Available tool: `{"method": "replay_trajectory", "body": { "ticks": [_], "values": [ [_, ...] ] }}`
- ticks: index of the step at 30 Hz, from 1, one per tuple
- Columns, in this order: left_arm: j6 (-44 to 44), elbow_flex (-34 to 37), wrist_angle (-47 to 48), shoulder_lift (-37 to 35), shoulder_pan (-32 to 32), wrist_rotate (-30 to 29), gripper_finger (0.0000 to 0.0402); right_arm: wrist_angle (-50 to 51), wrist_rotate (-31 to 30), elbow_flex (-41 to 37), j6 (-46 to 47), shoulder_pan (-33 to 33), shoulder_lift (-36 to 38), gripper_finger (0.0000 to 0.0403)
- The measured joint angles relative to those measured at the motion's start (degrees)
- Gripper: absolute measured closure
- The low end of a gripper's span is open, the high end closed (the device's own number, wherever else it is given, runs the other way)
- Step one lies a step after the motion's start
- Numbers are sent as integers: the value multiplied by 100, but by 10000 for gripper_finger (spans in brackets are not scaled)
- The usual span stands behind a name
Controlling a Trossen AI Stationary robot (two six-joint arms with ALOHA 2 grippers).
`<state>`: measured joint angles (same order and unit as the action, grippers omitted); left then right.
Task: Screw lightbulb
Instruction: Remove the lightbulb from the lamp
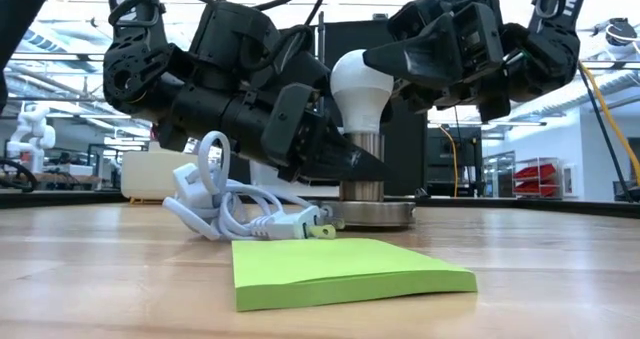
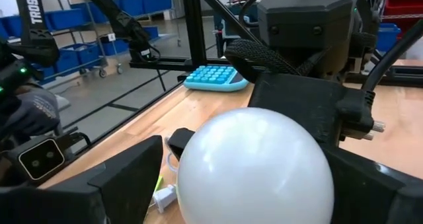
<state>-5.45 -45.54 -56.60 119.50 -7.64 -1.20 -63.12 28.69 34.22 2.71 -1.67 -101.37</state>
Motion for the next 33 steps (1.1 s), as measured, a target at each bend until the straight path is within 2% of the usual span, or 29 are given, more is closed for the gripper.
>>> {"method": "replay_trajectory", "body": {
  "ticks": [11,16,23,33],
  "values": [
    [-19,-9,36,-2,50,-112,220,1203,-698,0,-493,2,649,51],
    [-14,-2,66,9,65,-120,220,1471,-1317,44,-714,46,981,50],
    [-13,-2,57,9,59,-204,220,2047,-1525,24,-800,139,1444,50],
    [-44,-1,51,9,55,-374,220,4223,-3206,13,-812,604,2897,50]
  ]
}}
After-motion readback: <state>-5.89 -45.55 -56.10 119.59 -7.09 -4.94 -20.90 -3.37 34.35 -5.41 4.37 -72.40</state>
